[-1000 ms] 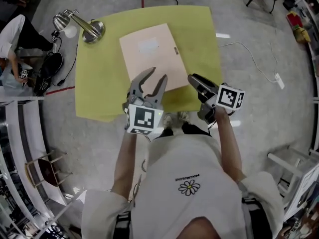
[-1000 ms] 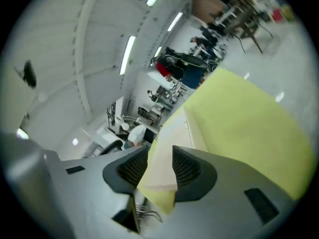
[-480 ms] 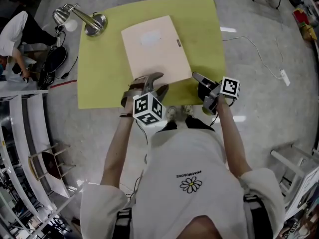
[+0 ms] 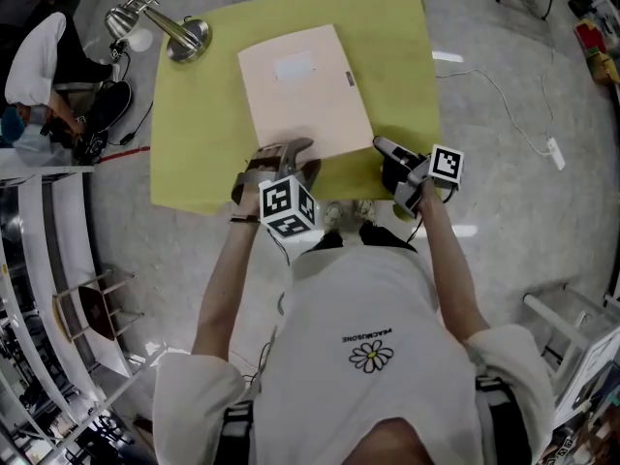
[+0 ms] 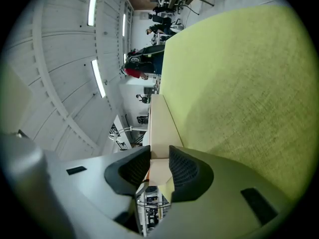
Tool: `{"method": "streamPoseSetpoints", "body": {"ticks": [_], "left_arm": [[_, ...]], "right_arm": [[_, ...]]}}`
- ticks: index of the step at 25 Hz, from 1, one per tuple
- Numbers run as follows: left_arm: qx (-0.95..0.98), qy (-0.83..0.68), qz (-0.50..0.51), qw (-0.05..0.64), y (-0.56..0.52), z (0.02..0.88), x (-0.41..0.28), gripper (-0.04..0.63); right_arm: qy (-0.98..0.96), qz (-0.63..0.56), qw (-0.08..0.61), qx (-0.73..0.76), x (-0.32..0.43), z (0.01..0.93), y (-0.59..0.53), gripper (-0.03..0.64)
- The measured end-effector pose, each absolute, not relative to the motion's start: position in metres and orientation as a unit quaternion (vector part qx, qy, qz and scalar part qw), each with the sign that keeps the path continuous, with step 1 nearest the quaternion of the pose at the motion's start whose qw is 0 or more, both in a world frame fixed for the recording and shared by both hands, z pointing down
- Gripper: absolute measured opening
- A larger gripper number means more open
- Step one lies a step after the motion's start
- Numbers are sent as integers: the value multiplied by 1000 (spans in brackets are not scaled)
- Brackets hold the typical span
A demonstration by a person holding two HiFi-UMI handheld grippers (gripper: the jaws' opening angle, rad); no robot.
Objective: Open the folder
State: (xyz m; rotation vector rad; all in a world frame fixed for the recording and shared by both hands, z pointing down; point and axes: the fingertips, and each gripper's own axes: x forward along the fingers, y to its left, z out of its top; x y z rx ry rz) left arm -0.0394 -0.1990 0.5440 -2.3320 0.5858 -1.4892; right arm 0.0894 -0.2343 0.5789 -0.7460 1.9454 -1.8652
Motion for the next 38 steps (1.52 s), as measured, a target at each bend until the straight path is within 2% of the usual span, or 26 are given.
{"method": "streamPoseSetpoints", "body": {"ticks": [6,10,13,16,18,19,21,27,31,38], "left_arm": [[-799,183,-542,187,-192,551,-36,112],[-788,167,-555,209,-188,550,-34,103],[-785,167,-561,203,-191,548,-35,120],[-785,186,-559,190,-199,544,-36,191],[-788,197,-551,191,-200,541,-37,190],[-789,198,-546,199,-198,540,-37,171],[-787,202,-537,226,-194,539,-37,83],[-787,243,-506,255,-196,528,-38,51],[-804,284,-465,237,-198,521,-42,41],[-814,359,-421,178,-203,513,-49,40]], "right_arm": [[668,-673,182,-260,90,583,-234,100],[667,-675,180,-259,89,585,-233,98],[667,-675,180,-259,91,584,-232,98],[666,-675,182,-258,92,582,-232,98],[666,-675,183,-258,91,582,-232,98],[667,-675,182,-257,90,582,-233,97],[667,-676,181,-254,90,582,-233,97],[671,-676,172,-252,90,582,-233,98],[660,-688,167,-253,87,585,-232,103],[679,-675,119,-263,84,584,-230,103]]}}
